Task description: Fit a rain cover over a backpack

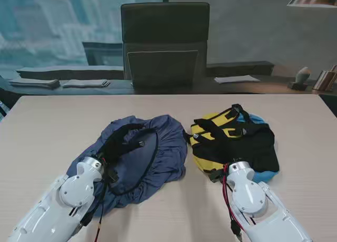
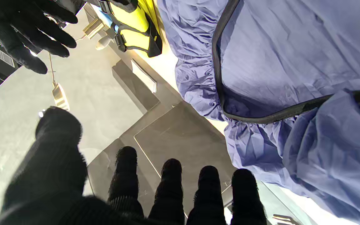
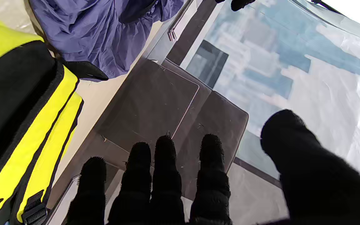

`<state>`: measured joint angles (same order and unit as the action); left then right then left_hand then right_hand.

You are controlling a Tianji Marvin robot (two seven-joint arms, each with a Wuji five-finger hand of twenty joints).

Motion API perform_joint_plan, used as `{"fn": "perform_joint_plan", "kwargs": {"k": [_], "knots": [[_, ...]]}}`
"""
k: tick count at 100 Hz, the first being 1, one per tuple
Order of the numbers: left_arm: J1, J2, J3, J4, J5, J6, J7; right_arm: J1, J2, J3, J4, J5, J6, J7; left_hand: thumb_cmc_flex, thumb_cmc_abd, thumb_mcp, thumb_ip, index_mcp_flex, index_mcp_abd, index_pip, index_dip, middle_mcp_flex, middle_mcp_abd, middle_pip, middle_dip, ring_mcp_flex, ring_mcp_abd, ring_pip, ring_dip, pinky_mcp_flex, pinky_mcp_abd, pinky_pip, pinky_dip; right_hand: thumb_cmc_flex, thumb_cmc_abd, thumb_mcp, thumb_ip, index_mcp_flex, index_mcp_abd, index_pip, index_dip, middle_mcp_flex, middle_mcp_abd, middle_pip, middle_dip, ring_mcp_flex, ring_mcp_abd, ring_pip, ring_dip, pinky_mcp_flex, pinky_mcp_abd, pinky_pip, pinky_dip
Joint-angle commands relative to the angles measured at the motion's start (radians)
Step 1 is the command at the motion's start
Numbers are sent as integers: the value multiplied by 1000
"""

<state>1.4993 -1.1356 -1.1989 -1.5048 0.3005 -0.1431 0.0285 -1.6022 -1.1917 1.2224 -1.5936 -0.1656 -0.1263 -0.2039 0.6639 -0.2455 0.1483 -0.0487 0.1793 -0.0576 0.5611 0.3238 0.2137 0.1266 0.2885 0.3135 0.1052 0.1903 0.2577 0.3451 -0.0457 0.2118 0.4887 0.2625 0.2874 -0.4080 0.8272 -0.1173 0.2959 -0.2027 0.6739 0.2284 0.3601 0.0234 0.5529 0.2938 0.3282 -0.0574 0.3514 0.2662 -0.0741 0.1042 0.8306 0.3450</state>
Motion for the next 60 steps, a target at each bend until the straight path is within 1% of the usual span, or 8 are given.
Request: {"fn": "perform_joint_plan", "kwargs": {"k": [1,17,23,29,35,41,50,60], "knots": [[5,-7,-3,-6,-1,-3,-11,-4,-2,-3,-2,-2,0,19,0,28,-17,31,-34,3,3,6,-15,-2,-6,-9,-15,-6,8,-3,-15,-2,39,13,-37,-14,-38,-6,20,-36,-12,-10,24,1,-16,-1,23,-21,-8,-7,-12,-21,21,-5],[9,-6,-5,-12,5,4,-12,-9,6,5,-7,-26,-12,39,0,28,-18,31,-35,2,4,7,-15,-1,-6,-9,-16,-9,4,-5,-16,-2,36,11,-18,-36,-47,-5,14,-32,-9,-8,16,4,-14,1,14,-25,-9,-7,-12,-29,14,-4],[12,-5,-8,-15,14,4,-12,-8,14,12,-3,-67,-23,50,0,28,-19,31,-35,1,4,6,-16,-1,-6,-8,-16,-8,4,-5,-16,-1,34,10,24,-72,-105,-2,0,-21,-8,-7,4,8,-14,1,-1,-27,-15,-10,-16,-33,-28,-16],[15,-5,-11,-18,19,0,-8,5,30,18,19,-188,-45,60,1,27,-19,31,-33,3,5,7,-14,0,-5,-8,-14,-8,5,-4,-15,-1,35,10,45,-108,-184,8,-43,-8,-13,-8,-26,2,-7,3,-24,-34,-20,-12,-19,-34,-70,-16],[16,-5,-13,-19,21,-2,-6,25,56,23,46,-361,-50,69,1,26,-19,31,-33,2,7,8,-14,-1,-3,-7,-15,-8,6,-4,-15,-1,36,10,3,-135,-223,22,-120,8,-32,-13,-82,-9,-11,2,-61,-43,-33,-18,-28,-36,-113,-18],[13,-5,-14,-16,21,-5,-7,45,77,25,73,-517,-45,67,1,25,-19,31,-33,1,8,8,-15,1,-2,-6,-15,-8,7,-4,-16,0,35,10,-64,-180,-189,41,-187,31,-47,-13,-140,-17,-1,-1,-105,-51,-47,-25,-34,-34,-186,2],[6,-3,-15,-4,23,-12,-14,53,99,24,83,-654,-13,81,0,26,-19,32,-35,1,9,9,-15,0,-3,-7,-16,-8,5,-4,-16,0,35,9,-133,-216,-119,39,-212,60,-121,-36,-179,-17,-14,-18,-140,-48,-65,-25,-48,-20,-267,73],[1,-2,-20,9,17,-18,-19,60,117,9,86,-756,40,109,1,26,-19,32,-36,1,8,8,-16,0,-4,-7,-18,-8,2,-6,-17,0,33,8,-162,-219,-103,33,-213,98,-212,-43,-177,1,-105,-58,-155,-39,-82,-23,-48,7,-322,145]]}}
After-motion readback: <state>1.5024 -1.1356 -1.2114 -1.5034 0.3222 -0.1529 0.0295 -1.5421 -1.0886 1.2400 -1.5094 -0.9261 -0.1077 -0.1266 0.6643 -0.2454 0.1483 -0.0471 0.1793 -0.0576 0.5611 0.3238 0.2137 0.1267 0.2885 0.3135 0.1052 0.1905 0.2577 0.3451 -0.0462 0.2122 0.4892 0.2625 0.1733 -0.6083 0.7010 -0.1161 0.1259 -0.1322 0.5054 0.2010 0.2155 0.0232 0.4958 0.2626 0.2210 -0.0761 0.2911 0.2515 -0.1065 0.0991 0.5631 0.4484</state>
